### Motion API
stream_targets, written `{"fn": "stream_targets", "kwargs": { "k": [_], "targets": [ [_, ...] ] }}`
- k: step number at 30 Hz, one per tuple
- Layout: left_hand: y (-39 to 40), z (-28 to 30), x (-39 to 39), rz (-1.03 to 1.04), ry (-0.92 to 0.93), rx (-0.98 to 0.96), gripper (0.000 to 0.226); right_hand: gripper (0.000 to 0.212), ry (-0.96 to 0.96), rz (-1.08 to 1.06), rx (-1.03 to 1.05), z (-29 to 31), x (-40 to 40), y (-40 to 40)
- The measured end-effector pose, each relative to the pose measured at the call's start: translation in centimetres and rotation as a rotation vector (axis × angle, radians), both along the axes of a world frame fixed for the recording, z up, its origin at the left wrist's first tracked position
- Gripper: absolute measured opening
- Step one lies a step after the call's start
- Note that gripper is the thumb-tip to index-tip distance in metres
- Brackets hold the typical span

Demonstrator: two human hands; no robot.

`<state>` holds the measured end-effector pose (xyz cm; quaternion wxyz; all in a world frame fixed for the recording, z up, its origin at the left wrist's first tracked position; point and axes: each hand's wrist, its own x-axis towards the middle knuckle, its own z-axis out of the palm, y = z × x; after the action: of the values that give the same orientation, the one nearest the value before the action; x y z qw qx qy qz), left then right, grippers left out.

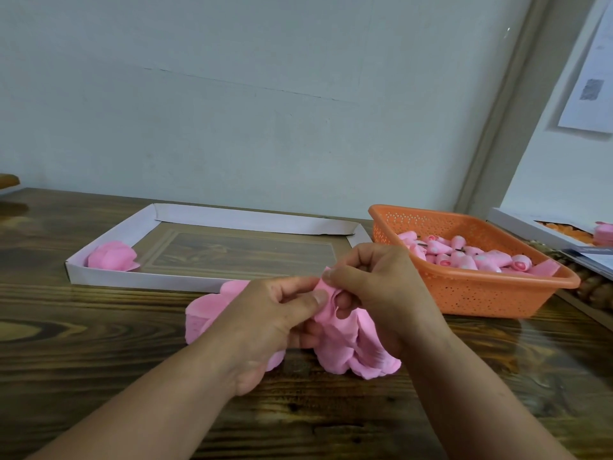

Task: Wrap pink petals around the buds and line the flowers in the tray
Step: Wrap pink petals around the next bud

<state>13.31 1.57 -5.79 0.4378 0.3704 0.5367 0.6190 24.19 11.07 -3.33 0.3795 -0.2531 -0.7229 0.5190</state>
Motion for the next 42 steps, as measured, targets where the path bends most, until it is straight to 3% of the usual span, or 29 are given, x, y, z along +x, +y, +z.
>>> {"fn": "stream_targets", "kwargs": {
  "k": [10, 20, 25, 29, 32, 36, 42],
  "targets": [
    [-0.2, 0.2, -0.8, -0.148, -0.107, -0.037, 0.031, 0.016, 0.104, 0.07, -0.133, 0.3, 0.1, -0.4],
    [-0.2, 0.4, -0.8, -0.143, -0.213, -0.064, 0.021, 0.016, 0.167, 0.12, -0.246, 0.3, 0.1, -0.2],
    [-0.3, 0.9, -1.4, -0.114, -0.341, -0.053, 0.021, 0.017, 0.112, 0.044, 0.019, 0.5, 1.4, 1.7],
    [-0.3, 1.4, -2.2, -0.102, -0.459, -0.035, 0.03, 0.057, -0.17, 0.4, 0.397, 1.2, 3.9, 2.7],
    [-0.3, 1.5, -2.7, -0.109, -0.602, -0.035, 0.04, 0.075, -0.423, 0.427, 0.606, 0.9, 4.0, 2.4],
    [-0.2, 1.4, -2.6, -0.112, -0.681, -0.048, 0.04, 0.059, -0.334, 0.339, 0.682, 0.8, 2.6, 1.0],
    [-0.2, 1.3, -1.5, -0.083, -0.498, -0.12, 0.024, 0.036, -0.261, 0.349, 0.675, 0.8, 2.0, 0.4]
  ]
}}
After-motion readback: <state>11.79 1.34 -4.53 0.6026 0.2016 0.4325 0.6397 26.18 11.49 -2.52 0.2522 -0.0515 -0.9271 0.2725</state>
